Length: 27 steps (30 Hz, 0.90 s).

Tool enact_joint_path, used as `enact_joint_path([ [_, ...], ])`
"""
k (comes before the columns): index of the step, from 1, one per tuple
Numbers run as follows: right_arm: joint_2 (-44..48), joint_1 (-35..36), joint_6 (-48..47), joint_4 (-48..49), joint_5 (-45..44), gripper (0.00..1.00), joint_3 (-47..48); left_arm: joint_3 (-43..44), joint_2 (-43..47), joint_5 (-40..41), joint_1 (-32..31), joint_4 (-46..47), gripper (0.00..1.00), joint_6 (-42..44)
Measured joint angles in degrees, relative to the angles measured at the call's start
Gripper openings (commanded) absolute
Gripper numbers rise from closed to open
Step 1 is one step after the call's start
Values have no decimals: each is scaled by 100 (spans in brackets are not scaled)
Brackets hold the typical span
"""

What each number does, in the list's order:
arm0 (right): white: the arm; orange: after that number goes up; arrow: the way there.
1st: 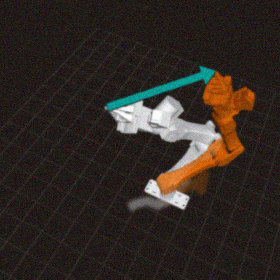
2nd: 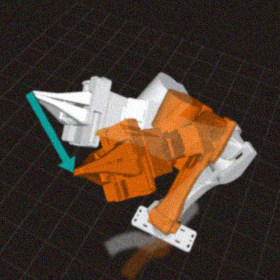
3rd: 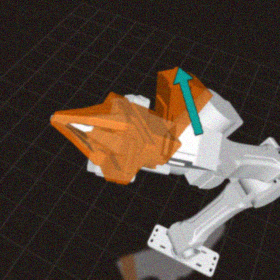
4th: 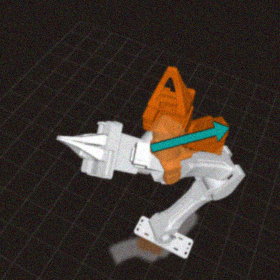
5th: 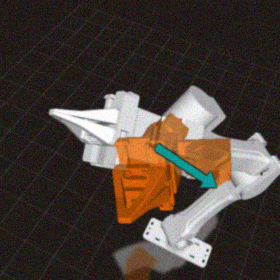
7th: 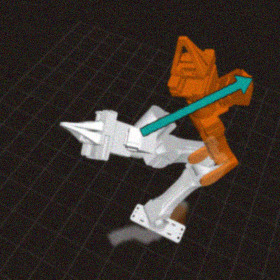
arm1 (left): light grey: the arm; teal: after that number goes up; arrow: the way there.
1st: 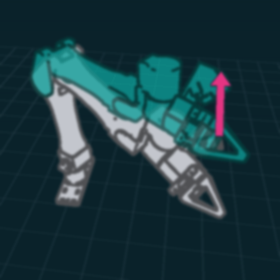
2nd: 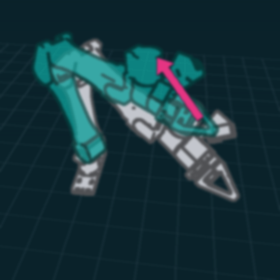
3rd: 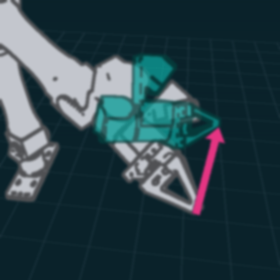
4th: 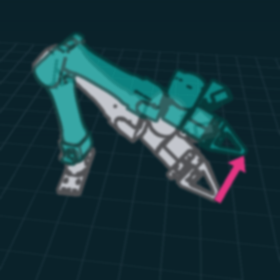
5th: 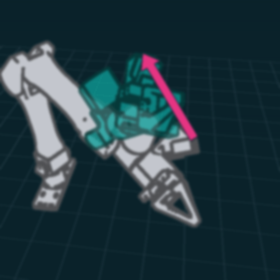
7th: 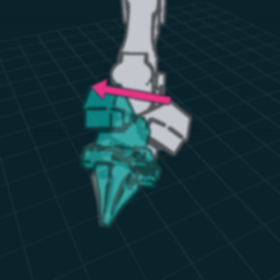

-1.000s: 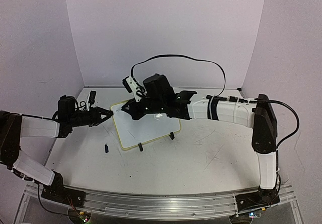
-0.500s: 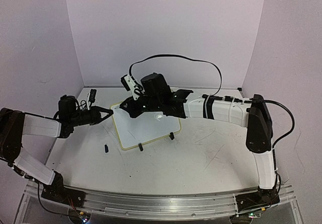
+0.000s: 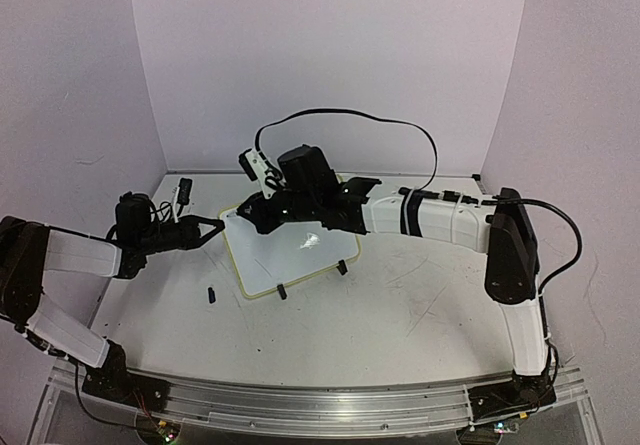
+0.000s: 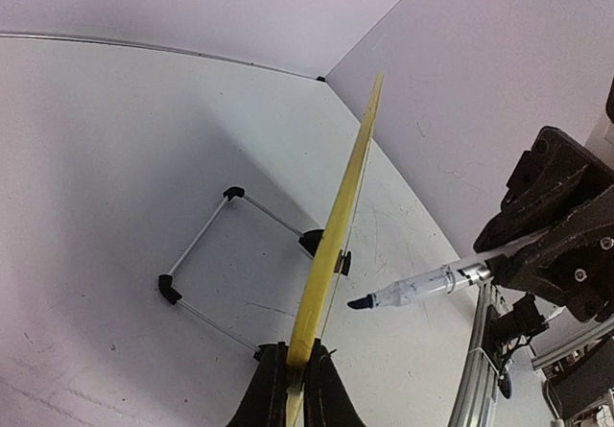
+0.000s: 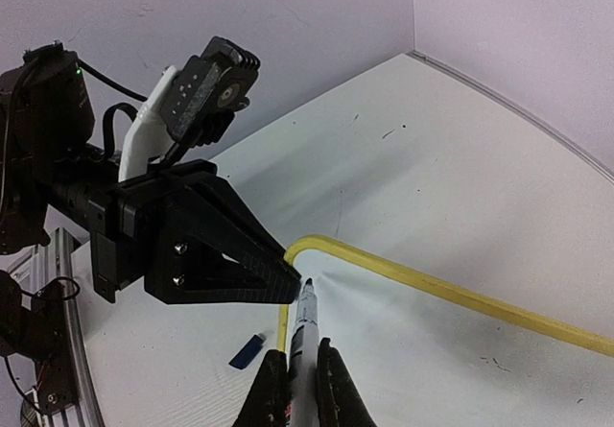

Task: Write a sentence on the whiteboard
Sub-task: Write on the whiteboard with the whiteboard marker without the cap.

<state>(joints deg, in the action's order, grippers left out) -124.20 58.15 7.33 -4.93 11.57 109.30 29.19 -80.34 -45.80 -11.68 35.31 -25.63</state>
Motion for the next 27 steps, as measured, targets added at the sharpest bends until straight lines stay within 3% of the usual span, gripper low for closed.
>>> enact_joint_path([
  [27,-57,0,37,-28,66,0,11,-157,238,297,-129,66,0,334],
])
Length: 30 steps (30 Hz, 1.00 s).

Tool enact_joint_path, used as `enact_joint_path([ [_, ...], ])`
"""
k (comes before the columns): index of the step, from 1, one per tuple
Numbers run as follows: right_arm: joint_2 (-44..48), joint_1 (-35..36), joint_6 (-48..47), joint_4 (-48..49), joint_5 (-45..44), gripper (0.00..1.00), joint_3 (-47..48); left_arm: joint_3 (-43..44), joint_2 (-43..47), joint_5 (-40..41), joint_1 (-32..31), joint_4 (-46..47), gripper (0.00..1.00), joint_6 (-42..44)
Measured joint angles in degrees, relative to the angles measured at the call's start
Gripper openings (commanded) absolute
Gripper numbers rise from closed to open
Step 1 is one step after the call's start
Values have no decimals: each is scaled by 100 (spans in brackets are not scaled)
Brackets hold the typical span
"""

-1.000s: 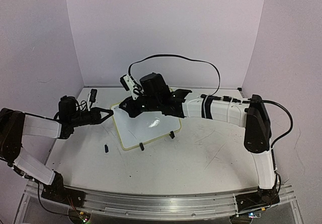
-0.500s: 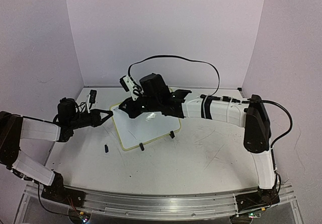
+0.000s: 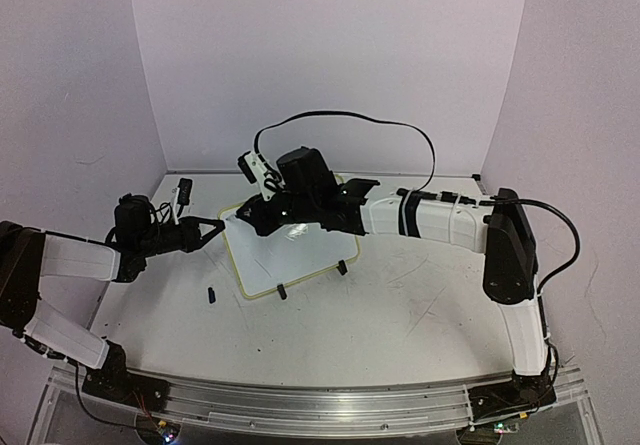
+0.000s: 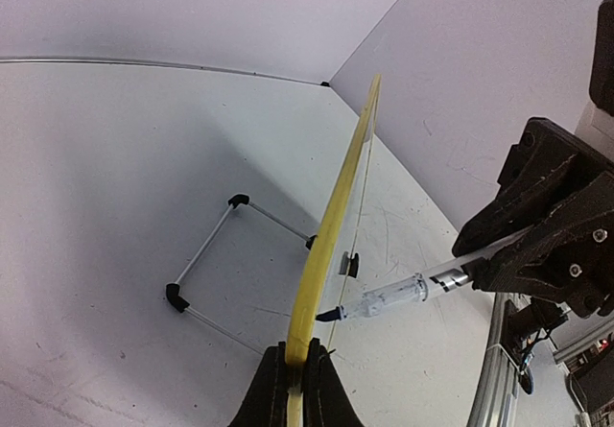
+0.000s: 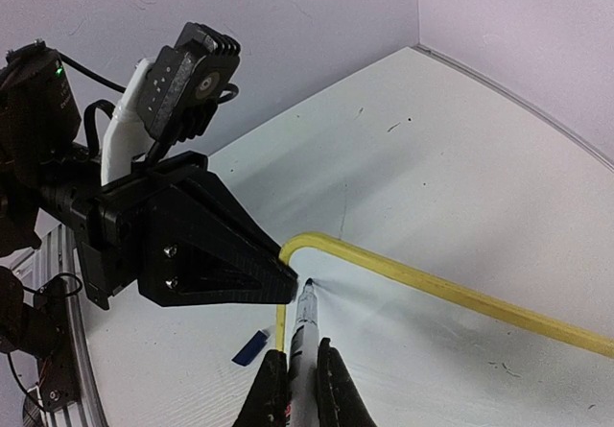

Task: Write a sentence on the whiteboard
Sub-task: Write on the whiteboard with the whiteboard marker without the cap.

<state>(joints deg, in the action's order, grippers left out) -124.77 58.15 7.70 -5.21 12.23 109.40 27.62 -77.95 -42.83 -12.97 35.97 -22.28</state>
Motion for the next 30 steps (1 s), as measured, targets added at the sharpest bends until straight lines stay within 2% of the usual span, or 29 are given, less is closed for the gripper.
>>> enact_joint_path([
  [21,-125,39,79,-2,-184,0,94,-2,31,90,0,-48,0,-2],
  [30,35,44,94,208,-332,0,-341,-2,31,122,2,-96,0,-4],
])
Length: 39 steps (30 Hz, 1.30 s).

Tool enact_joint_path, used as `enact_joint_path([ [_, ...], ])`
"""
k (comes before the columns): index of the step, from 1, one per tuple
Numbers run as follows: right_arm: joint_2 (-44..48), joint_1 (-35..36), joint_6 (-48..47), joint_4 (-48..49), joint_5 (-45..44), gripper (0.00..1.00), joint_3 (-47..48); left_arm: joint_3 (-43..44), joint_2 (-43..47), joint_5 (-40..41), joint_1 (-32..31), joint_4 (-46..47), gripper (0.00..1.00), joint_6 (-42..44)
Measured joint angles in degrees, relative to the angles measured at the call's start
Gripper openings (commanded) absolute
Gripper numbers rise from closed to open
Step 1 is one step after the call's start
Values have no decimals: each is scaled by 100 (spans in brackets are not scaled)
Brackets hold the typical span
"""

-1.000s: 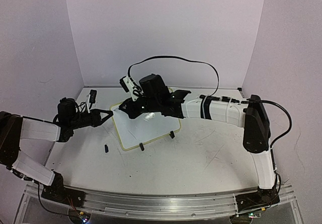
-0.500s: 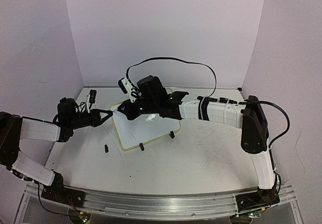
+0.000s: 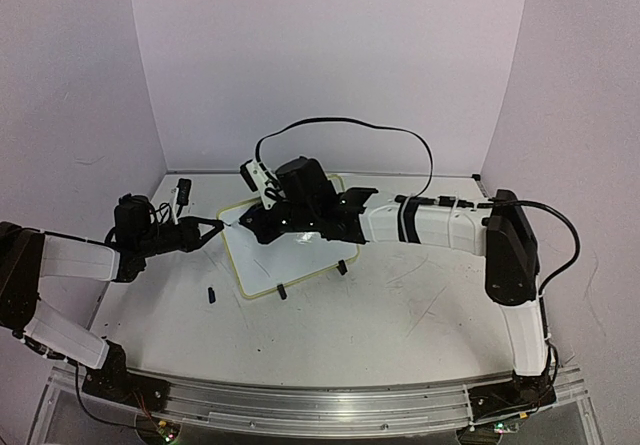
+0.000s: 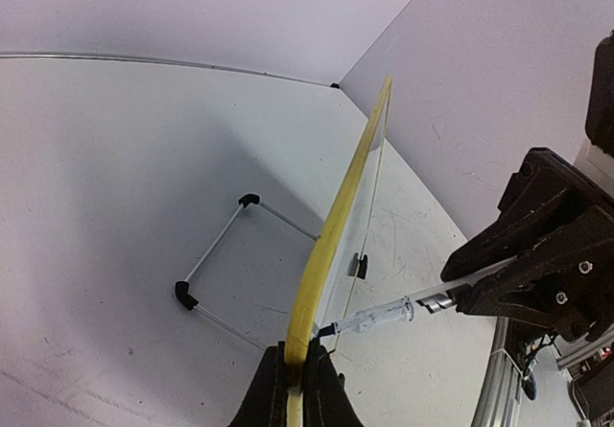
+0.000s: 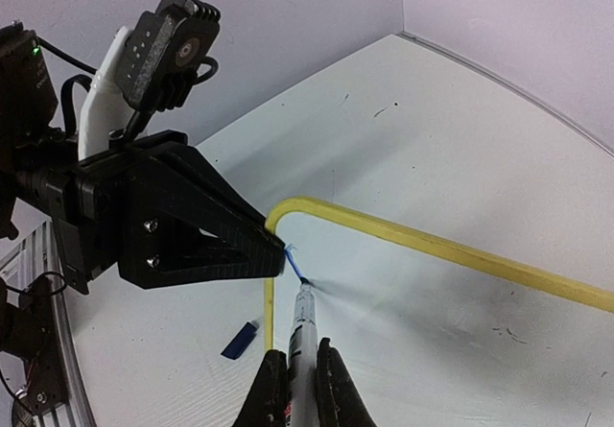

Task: Write a sentence on the whiteboard
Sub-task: Write on the whiteboard with the whiteboard marker without the cap.

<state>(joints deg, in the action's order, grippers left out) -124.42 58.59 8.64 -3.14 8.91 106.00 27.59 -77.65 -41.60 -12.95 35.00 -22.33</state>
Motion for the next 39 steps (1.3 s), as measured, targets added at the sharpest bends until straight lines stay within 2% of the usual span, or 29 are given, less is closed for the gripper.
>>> enact_joint_path([
  [18,284,-44,61,94,-328,0,-332,0,0,-28,-2,4,0,-7],
  [39,402,-52,-48,411,48,0,-739,2,0,-92,-2,15,0,-13],
])
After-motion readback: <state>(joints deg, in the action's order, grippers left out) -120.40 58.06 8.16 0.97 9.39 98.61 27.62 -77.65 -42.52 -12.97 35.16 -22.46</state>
